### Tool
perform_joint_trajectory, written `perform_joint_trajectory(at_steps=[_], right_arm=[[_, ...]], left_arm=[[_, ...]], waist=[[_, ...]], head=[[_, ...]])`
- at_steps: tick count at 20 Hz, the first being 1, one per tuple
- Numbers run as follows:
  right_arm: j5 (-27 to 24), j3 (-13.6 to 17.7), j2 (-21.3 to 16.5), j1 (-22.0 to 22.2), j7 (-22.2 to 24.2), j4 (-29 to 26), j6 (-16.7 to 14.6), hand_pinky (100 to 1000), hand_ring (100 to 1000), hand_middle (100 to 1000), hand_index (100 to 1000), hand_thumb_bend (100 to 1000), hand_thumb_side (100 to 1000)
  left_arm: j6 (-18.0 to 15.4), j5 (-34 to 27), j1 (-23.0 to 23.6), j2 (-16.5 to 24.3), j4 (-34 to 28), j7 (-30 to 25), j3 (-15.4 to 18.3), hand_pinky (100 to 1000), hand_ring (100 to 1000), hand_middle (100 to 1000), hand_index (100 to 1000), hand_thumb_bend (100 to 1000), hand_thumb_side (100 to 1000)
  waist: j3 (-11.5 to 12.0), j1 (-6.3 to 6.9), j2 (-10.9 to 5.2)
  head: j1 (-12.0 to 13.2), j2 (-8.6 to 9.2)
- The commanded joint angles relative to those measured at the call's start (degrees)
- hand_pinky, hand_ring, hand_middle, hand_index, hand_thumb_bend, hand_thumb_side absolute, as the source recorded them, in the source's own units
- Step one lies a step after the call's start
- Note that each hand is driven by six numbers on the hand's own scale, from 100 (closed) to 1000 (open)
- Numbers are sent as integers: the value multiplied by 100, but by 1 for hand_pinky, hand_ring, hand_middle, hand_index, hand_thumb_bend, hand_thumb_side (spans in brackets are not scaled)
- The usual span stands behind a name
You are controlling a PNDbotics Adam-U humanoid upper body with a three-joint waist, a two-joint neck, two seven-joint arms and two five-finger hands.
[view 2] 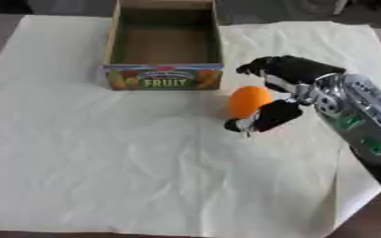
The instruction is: Pick up objects on the table and place them in the box.
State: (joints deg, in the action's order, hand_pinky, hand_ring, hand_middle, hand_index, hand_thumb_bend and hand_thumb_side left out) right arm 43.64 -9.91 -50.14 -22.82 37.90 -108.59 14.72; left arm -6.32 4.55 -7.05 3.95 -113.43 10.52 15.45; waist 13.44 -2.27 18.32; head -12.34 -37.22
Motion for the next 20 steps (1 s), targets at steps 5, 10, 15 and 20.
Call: perform_joint_trajectory(at_steps=[5, 10, 15, 20], right_arm=[[215, -42, -45, -197, 25, 521, 22, 925, 1000, 891, 1000, 569, 716], [353, -62, 5, -272, -35, 890, 41, 921, 1000, 879, 987, 541, 710], [293, -71, 11, -288, -23, 963, -25, 915, 1000, 836, 949, 505, 705], [220, -68, -2, -313, 19, 929, -60, 906, 1000, 756, 866, 393, 660]], left_arm=[[-8, -12, -33, 24, -92, -40, -20, 319, 393, 653, 653, 100, 708], [-15, -11, -35, 22, -85, -45, -18, 319, 393, 653, 653, 100, 708], [-14, -13, -43, 21, -81, -51, -21, 319, 394, 654, 653, 100, 708], [-14, -19, -46, 22, -82, -55, -21, 320, 394, 654, 652, 100, 709]], waist=[[31, 8, -70], [65, 12, -60], [69, 5, -60], [62, -1, -71]], head=[[-36, 63], [-52, 73], [-49, 70], [-47, 64]])
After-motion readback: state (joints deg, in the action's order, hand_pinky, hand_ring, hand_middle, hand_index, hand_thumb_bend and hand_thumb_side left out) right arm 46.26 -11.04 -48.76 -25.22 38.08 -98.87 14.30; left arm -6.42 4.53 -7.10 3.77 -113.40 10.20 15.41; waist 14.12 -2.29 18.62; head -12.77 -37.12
